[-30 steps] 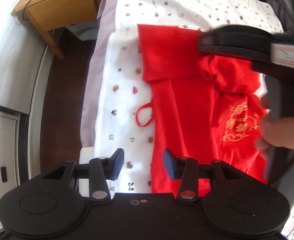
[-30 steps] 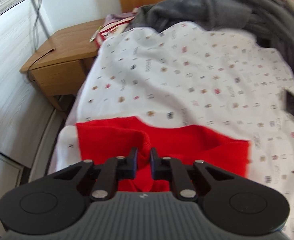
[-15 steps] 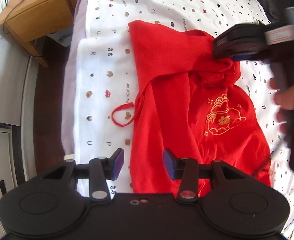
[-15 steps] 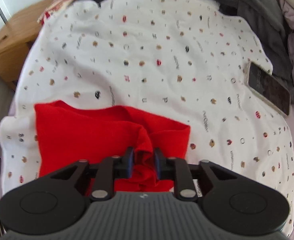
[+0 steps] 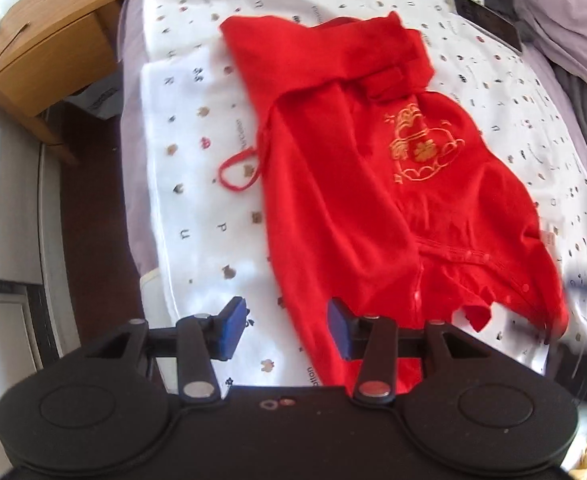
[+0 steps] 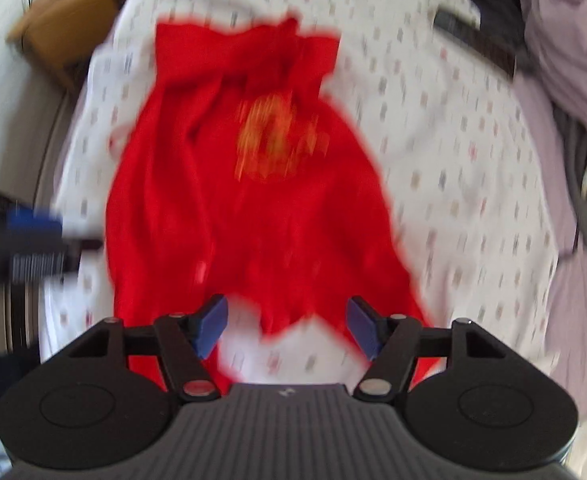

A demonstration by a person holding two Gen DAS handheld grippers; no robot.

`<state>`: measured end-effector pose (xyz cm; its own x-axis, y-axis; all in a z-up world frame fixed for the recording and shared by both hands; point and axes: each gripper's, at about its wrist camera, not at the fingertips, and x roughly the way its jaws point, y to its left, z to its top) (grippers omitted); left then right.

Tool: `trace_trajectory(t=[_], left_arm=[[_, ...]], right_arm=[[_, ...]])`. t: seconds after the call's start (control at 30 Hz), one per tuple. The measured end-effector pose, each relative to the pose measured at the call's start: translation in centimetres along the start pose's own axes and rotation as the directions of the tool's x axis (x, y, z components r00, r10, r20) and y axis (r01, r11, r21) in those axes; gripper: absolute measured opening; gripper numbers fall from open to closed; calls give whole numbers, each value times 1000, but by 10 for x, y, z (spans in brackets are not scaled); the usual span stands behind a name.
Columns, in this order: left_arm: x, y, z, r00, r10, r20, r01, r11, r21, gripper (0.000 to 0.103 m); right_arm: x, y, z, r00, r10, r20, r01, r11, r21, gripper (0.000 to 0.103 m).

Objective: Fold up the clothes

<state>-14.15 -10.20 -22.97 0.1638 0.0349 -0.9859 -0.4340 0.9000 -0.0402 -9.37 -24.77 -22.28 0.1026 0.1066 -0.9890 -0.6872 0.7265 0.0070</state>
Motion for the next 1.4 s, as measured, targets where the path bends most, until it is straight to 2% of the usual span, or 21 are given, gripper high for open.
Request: trace_trajectory(t=[0.1, 0.2, 0.27, 0.47, 0.57, 0.67, 0.83, 0.87, 0.93, 0.97, 1.03, 1.07, 1.13, 1.23, 1.27, 1.3, 1.4], left_arm=[[3, -2, 2, 1000, 1, 4, -1, 999, 38, 45], [5, -3, 7, 1000, 21, 5, -21, 998, 58, 46], [8, -2, 12, 1000, 20, -2, -20, 998, 56, 46], [11, -1, 34, 1000, 16, 18, -17, 998, 55, 47], [14, -1, 46, 1000, 1, 24, -2, 999, 48, 47], [16, -4, 61, 999, -22, 29, 21, 999, 42, 47], [18, -36, 90, 999, -45, 31, 41, 992, 123, 47], [17, -43, 95, 997, -61, 36, 54, 982, 180, 47], [14, -59, 106, 994, -96, 43, 78, 951, 300, 47], [12, -69, 114, 991, -129, 40, 100, 900, 424, 48], [11, -77, 124, 985, -173, 15, 136, 823, 552, 48], [12, -81, 129, 982, -187, -4, 147, 762, 631, 48], [13, -88, 141, 977, -207, -45, 167, 620, 766, 48], [21, -91, 151, 977, -177, -116, 188, 471, 862, 49], [23, -91, 153, 979, -168, -118, 183, 456, 871, 49], [26, -91, 158, 982, -154, -109, 169, 458, 873, 49], [40, -92, 171, 994, -88, -72, 109, 566, 817, 49]], right_arm=[[10, 26, -30, 999, 41, -8, -41, 999, -2, 69], [13, 45, -41, 998, 61, 14, -61, 997, -51, 69], [14, 53, -41, 995, 88, 38, -84, 992, -96, 69], [11, 47, -16, 992, 76, 97, -63, 988, -138, 69], [9, 35, -6, 990, -4, 138, 25, 988, -153, 69], [10, 0, 3, 983, -104, 154, 119, 988, -97, 69], [17, -73, 10, 986, -141, 91, 137, 989, 49, 69], [20, -84, 11, 985, -152, 76, 149, 988, 48, 69], [25, -95, 10, 986, -161, 50, 159, 987, 32, 69], [26, -101, 11, 988, -154, 32, 153, 988, 32, 69], [28, -107, 11, 994, -108, 11, 107, 993, 55, 69], [29, -108, 11, 997, -74, 11, 73, 995, 69, 69], [29, -108, 10, 1000, -16, 22, 14, 996, 91, 69], [31, -104, 10, 999, 0, 40, -4, 995, 98, 69], [32, -104, 11, 999, -7, 43, 2, 994, 106, 69], [34, -106, 13, 999, -15, 46, 9, 993, 120, 69], [38, -112, 17, 998, -20, 60, 10, 987, 158, 69]])
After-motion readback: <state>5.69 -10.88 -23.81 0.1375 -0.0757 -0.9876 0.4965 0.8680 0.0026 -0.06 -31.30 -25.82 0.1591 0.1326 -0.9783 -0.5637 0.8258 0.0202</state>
